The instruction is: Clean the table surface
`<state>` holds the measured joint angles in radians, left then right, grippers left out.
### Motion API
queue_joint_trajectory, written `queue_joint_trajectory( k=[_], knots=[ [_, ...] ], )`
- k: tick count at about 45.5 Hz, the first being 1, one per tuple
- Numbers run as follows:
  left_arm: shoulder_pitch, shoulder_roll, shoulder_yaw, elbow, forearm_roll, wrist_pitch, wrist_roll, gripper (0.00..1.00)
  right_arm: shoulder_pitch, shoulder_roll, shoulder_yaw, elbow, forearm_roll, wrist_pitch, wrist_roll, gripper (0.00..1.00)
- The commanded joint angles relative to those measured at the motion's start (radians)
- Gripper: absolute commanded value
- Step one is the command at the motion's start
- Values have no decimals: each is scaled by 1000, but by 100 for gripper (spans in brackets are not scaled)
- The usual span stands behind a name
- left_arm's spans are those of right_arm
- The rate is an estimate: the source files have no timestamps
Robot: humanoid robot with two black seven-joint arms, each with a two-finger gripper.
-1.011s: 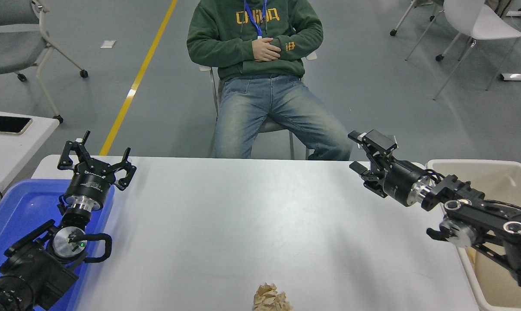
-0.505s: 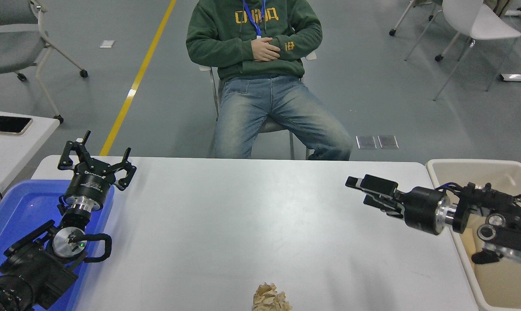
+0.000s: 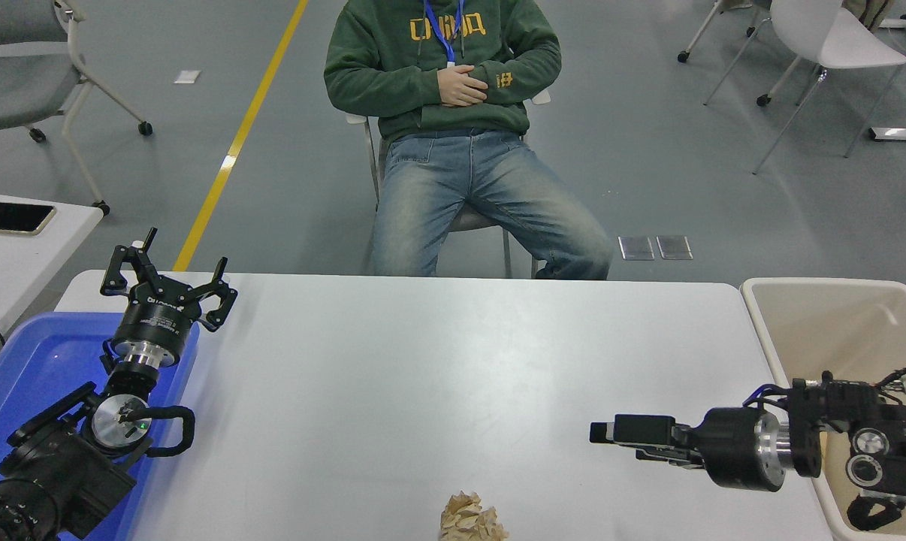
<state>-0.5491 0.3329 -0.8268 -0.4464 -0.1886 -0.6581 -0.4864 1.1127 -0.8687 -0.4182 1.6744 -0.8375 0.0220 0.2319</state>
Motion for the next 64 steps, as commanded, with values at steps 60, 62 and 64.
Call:
queue_joint_trajectory(
  k=[60, 62, 64],
  knots=[
    [0, 0, 0, 0, 0, 0, 0, 100, -191, 481, 30, -148, 261, -122, -210, 98],
    [0, 0, 0, 0, 0, 0, 0, 100, -197, 488, 33, -162, 261, -122, -210, 98],
    [0, 0, 0, 0, 0, 0, 0, 100, -201, 494, 33, -177, 261, -122, -210, 98]
  ],
)
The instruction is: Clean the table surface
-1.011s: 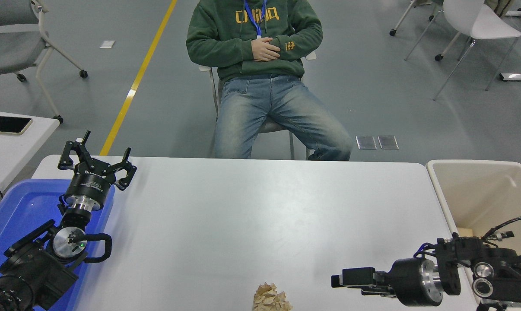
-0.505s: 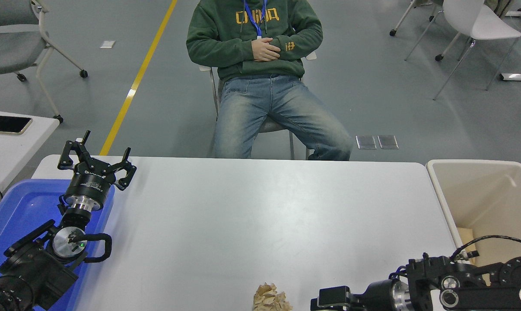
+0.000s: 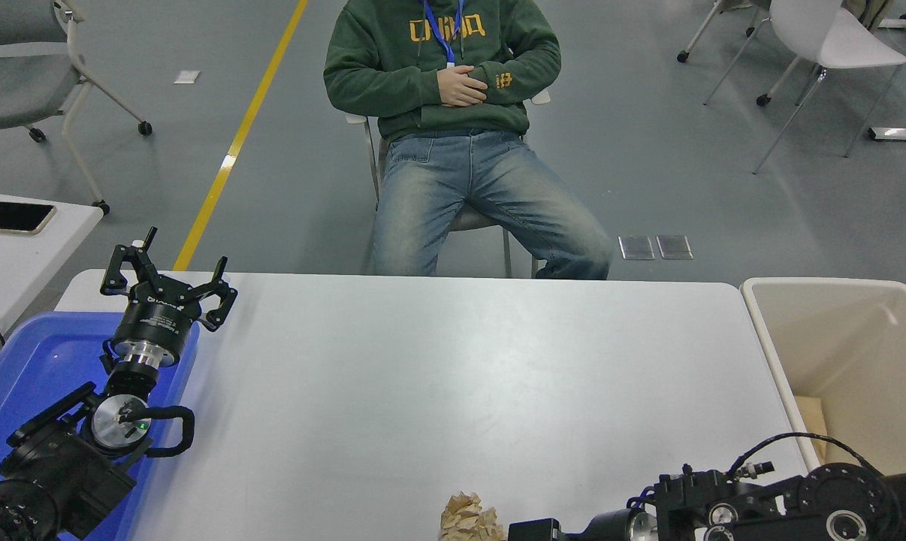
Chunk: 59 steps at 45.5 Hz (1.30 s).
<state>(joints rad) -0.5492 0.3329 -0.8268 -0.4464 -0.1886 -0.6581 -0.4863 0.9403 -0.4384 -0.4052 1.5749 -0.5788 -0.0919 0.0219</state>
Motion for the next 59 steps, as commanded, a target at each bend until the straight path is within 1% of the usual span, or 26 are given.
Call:
queue_joint_trajectory(
  k=[1, 13, 21, 24, 31, 39, 43, 46, 47, 50, 52, 54, 56, 57, 58, 59],
  knots=[
    [0, 0, 0, 0, 0, 0, 0, 100, -31, 67, 20, -82, 2, -8, 0, 98],
    [0, 0, 0, 0, 0, 0, 0, 100, -41, 109, 34, -119, -3, -8, 0, 98],
    [0, 0, 0, 0, 0, 0, 0, 100, -49, 139, 48, -134, -12, -6, 0, 94],
    [0, 0, 0, 0, 0, 0, 0, 100, -57, 150, 48, -147, -15, -5, 0, 91],
    [0, 0, 0, 0, 0, 0, 0, 100, -63, 173, 48, -174, -32, -3, 1, 88],
    [0, 0, 0, 0, 0, 0, 0, 100, -63, 187, 49, -196, -61, -3, 1, 88],
    [0, 0, 0, 0, 0, 0, 0, 100, -64, 198, 48, -210, -62, -3, 1, 86],
    [0, 0, 0, 0, 0, 0, 0, 100, -63, 202, 48, -214, -62, 1, 1, 79],
    [0, 0, 0, 0, 0, 0, 0, 100, -63, 202, 48, -216, -65, 1, 1, 75],
    [0, 0, 0, 0, 0, 0, 0, 100, -63, 207, 48, -216, -81, 9, -2, 55],
    [0, 0, 0, 0, 0, 0, 0, 100, -60, 207, 48, -216, -93, 12, -4, 46],
    [0, 0, 0, 0, 0, 0, 0, 100, -60, 205, 46, -216, -101, 18, -4, 30],
    [0, 0, 0, 0, 0, 0, 0, 100, -58, 202, 46, -216, -99, 35, -5, 17],
    [0, 0, 0, 0, 0, 0, 0, 100, -57, 199, 46, -214, -99, 47, -5, 8],
    [0, 0, 0, 0, 0, 0, 0, 100, -55, 198, 46, -214, -96, 54, -5, 2],
    [0, 0, 0, 0, 0, 0, 0, 100, -52, 198, 46, -214, -95, 60, -7, 0]
  ],
)
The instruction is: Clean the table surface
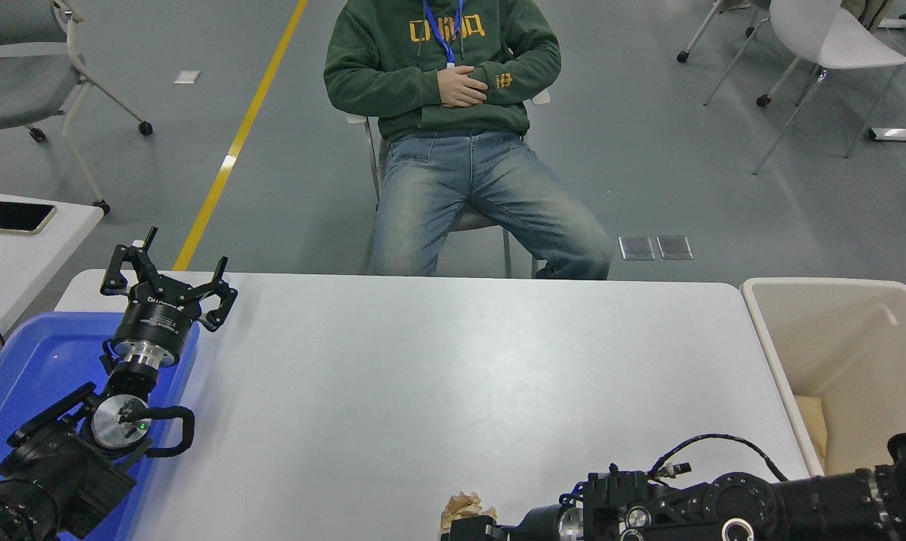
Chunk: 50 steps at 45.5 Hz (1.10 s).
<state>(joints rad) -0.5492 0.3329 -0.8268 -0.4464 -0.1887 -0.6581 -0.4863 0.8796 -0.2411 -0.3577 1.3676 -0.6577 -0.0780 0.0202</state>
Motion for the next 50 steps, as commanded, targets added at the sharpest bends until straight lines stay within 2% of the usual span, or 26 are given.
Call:
queue_joint_trajectory(
  k=[1, 13, 29, 50],
  knots=[
    [0, 0, 0, 0, 0, 0, 0, 100, 9, -1, -1, -7, -16, 49, -6, 0],
    [0, 0, 0, 0, 0, 0, 0, 100, 13, -7, 0, -4, -14, 55, -31, 0],
    [0, 0, 0, 0, 0, 0, 0, 100, 35, -84, 17, 34, -3, 57, -31, 0],
    [0, 0, 0, 0, 0, 0, 0, 100, 134, -329, 95, 157, 1, 127, -31, 0]
  ],
)
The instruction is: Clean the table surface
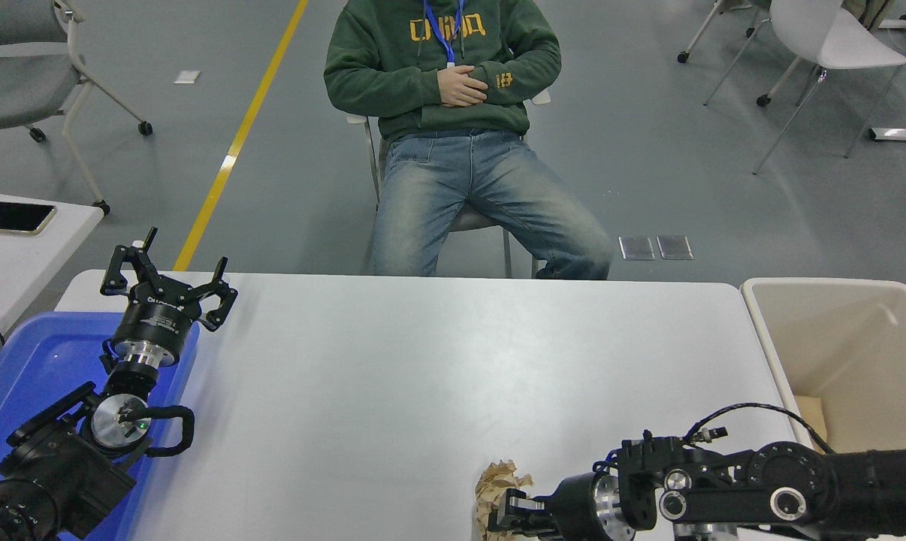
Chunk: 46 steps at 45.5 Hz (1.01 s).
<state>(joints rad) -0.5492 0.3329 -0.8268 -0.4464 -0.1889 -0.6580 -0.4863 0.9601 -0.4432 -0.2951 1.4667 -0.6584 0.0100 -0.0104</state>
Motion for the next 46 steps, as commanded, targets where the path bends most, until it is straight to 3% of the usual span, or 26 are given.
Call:
queue_joint_trajectory(
  k=[1, 29, 46],
  knots=[
    [0, 0, 0, 0, 0, 0, 0, 100, 61, -140, 33, 63, 3, 44, 0, 0],
    [0, 0, 0, 0, 0, 0, 0, 100, 394, -476, 44, 90, 118, 248, 0, 0],
    [0, 0, 0, 0, 0, 0, 0, 100, 465, -594, 47, 73, 122, 317, 0, 0]
  ],
)
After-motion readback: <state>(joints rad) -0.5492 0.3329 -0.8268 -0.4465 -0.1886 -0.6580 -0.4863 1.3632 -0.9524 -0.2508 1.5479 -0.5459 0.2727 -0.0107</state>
